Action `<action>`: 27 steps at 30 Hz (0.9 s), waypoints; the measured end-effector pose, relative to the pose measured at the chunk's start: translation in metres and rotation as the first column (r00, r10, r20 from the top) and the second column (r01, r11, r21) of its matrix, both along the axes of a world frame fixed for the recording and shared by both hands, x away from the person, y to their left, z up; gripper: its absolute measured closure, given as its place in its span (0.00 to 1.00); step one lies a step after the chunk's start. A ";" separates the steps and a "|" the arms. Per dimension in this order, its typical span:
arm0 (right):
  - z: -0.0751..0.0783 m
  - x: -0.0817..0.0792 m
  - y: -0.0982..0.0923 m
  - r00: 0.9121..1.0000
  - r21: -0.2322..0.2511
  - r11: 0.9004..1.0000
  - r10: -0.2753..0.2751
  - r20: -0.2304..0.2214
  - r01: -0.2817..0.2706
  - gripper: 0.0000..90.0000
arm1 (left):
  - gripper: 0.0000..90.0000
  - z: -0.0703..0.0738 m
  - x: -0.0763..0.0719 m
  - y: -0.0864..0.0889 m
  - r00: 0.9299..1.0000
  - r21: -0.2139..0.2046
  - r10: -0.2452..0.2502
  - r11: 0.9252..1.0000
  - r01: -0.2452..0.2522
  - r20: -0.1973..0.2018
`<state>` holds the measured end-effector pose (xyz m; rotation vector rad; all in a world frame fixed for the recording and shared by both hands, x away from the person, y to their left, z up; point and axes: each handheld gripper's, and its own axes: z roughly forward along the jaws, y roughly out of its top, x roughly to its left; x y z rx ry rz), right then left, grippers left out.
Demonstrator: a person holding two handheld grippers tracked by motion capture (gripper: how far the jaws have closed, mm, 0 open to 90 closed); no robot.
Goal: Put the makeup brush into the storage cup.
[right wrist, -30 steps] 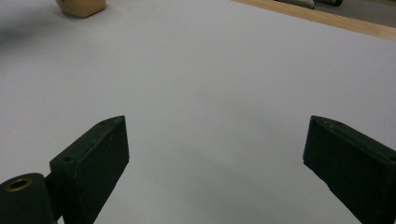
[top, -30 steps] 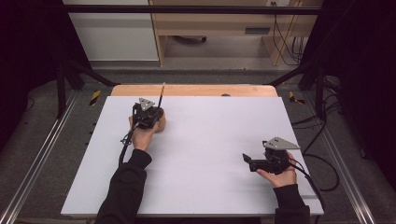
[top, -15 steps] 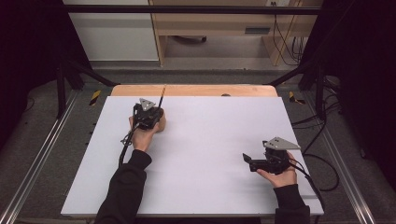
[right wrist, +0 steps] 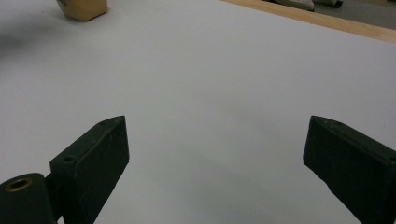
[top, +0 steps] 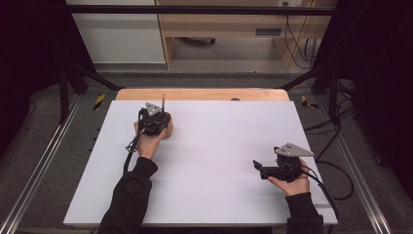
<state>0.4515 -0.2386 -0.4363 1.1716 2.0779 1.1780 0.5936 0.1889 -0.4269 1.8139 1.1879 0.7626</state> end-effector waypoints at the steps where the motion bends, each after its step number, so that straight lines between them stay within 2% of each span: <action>1: 0.000 0.000 0.000 1.000 0.001 1.000 -0.002 0.001 0.002 0.08 | 0.79 0.002 -0.001 0.001 1.000 -0.003 0.000 1.000 0.000 0.002; 5: 0.001 0.000 -0.001 1.000 0.005 1.000 -0.002 0.007 0.002 0.08 | 0.70 0.009 -0.007 0.005 1.000 -0.020 -0.024 1.000 0.025 0.001; 8: 0.002 -0.001 -0.001 1.000 0.012 1.000 -0.003 0.011 0.002 0.08 | 0.63 0.013 -0.012 0.005 0.998 -0.056 -0.055 0.997 0.055 -0.003; 11: 0.002 -0.001 -0.002 1.000 0.010 1.000 -0.006 0.010 0.005 0.08 | 0.58 0.017 -0.019 0.005 0.996 -0.056 -0.085 0.995 0.085 0.000; 18: 0.004 -0.002 -0.003 1.000 0.021 1.000 -0.010 0.018 0.009 0.08 | 0.46 0.024 -0.039 0.004 0.985 -0.066 -0.172 0.983 0.172 0.012; 27: 0.006 -0.004 -0.004 1.000 0.031 0.999 -0.011 0.028 0.010 0.08 | 0.34 0.025 -0.066 0.005 0.970 -0.069 -0.241 0.968 0.242 0.016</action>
